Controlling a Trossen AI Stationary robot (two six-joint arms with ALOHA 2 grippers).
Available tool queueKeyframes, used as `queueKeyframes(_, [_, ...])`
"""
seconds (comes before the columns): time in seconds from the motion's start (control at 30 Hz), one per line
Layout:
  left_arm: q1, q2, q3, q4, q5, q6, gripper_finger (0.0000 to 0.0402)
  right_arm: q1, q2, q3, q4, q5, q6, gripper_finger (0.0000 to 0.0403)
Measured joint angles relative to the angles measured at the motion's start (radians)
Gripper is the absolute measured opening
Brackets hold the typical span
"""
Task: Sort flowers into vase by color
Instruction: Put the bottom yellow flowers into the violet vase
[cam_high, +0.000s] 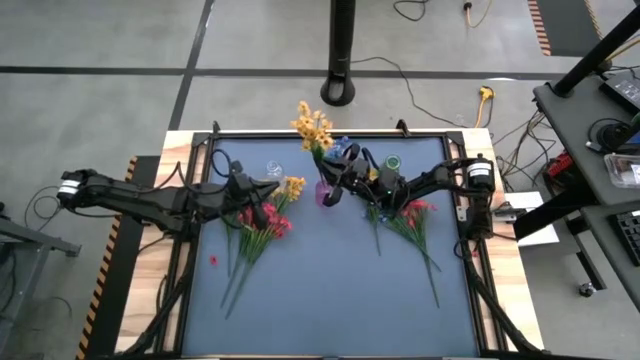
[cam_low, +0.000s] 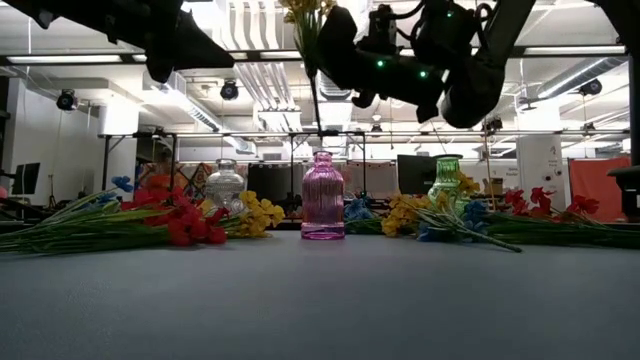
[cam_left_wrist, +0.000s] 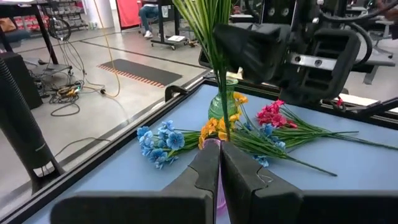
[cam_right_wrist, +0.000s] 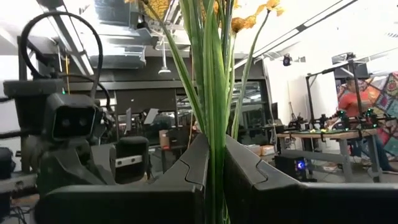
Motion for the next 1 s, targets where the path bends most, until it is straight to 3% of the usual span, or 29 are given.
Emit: queueKeyframes(1.0, [0.000,-0.023,0.000,-0.004,0.000,-0.011,0.0000,-0.024,0.060,0.033,-0.026,0.007,-0.054,0.0022])
